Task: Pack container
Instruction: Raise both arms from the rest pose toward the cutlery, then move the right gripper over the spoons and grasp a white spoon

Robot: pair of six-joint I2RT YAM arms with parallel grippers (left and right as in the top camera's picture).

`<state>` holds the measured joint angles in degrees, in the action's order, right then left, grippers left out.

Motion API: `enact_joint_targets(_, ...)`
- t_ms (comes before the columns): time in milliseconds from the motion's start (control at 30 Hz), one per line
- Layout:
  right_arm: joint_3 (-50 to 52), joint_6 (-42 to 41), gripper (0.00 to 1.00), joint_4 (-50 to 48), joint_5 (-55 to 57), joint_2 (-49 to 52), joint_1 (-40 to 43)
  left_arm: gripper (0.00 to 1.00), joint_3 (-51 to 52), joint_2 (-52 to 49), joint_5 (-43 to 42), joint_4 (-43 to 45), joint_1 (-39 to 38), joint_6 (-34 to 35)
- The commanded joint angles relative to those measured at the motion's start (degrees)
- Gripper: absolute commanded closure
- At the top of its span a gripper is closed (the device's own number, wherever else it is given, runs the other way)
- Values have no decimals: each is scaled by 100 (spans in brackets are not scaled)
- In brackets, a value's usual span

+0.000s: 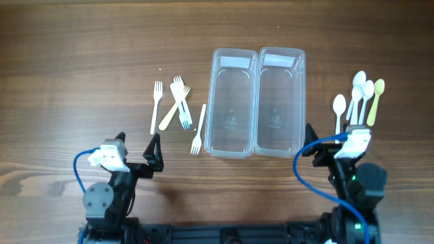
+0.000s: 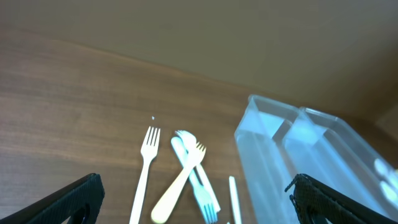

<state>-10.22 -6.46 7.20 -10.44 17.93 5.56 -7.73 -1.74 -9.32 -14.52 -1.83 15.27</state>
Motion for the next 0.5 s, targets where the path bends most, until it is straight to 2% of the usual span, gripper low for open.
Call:
enact_joint_targets(0,-1128,-122,0,-17,146,1276,-24,0,-682,-549,212,35,-31,323)
enact_joint_targets(200,-3683,299,0,1419,188,3587,-24,0,-2135,-2409,1019,-149,-26,275)
enact_joint_targets(300,-4900,490,0,2249,234,4559,-24,0,-3110,-3766,1049,-361,-24,-295)
enact_joint_targets(367,-5399,498,0,2625,369,4953,-24,0,-3748,-4699,1049,-586,0,-612)
enact_joint_targets(467,-5733,479,0,3064,404,5276,-24,0,-4747,-5995,1047,-1062,149,-608)
